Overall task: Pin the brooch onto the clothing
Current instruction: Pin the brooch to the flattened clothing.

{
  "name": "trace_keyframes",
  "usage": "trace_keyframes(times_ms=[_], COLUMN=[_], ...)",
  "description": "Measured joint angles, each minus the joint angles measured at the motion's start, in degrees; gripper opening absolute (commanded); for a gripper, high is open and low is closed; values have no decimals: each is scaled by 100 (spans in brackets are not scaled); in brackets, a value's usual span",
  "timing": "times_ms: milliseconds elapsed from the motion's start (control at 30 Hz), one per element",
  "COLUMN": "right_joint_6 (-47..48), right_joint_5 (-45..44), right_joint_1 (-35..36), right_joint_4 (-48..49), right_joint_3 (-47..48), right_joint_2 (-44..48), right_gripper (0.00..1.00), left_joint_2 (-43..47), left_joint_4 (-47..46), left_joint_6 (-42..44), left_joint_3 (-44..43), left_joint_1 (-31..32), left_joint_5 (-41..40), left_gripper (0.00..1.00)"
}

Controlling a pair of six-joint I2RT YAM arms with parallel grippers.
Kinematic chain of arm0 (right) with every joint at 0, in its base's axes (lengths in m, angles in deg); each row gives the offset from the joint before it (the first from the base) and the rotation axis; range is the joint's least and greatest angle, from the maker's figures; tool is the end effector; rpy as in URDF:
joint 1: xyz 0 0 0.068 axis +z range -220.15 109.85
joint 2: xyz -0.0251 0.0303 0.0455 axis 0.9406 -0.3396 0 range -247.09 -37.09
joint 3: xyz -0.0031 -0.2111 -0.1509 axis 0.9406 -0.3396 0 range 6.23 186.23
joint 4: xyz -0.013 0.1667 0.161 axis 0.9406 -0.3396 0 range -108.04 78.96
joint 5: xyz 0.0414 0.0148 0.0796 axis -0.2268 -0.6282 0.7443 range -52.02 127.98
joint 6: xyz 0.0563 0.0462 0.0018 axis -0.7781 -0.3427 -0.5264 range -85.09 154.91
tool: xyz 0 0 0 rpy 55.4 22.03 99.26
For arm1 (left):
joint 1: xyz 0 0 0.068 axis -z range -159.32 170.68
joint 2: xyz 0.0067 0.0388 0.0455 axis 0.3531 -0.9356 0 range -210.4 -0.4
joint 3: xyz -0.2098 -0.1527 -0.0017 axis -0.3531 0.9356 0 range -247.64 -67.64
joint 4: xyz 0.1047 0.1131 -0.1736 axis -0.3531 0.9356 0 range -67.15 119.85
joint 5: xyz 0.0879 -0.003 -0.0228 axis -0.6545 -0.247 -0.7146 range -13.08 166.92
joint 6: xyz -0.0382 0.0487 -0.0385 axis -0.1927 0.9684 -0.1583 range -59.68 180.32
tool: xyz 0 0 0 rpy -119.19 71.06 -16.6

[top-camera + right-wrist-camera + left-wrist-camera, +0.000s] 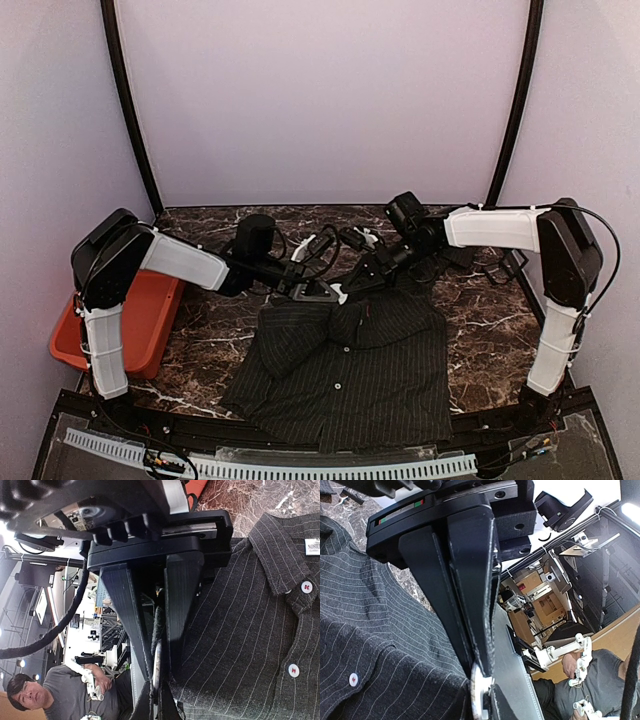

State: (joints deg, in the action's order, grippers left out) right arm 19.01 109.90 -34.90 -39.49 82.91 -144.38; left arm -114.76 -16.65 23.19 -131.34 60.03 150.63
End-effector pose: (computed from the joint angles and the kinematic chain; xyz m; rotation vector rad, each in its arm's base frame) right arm 0.2578 0.2528 0.2159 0.8697 -2.2626 -1.8390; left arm 0.2680 -0.2948 0.1968 1.1529 1.7923 -1.9912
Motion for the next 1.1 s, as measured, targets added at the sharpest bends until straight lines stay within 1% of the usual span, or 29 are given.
trace_keyframes(times_ms=[200,700,1000,1100], right_joint_6=[120,363,610,688], right_joint_5=[-164,-433,-706,-767], right_joint_1=[11,81,83,107], right_joint_4=[-149,-356,-632,-680], right_joint_3=[13,55,190,216], right_joint_2=[0,0,0,0], right_gripper=[0,0,0,0], left_joint_2=[0,0,0,0], left_joint_4=[605,1298,2852,3154], left_joint_6=[415,844,1720,1871], left_joint_3=[-116,-238,-756,-833], left_joint_1=[13,20,20,20], left_joint_5=[-85,-133,-269,-275], left_gripper=[13,10,9,9])
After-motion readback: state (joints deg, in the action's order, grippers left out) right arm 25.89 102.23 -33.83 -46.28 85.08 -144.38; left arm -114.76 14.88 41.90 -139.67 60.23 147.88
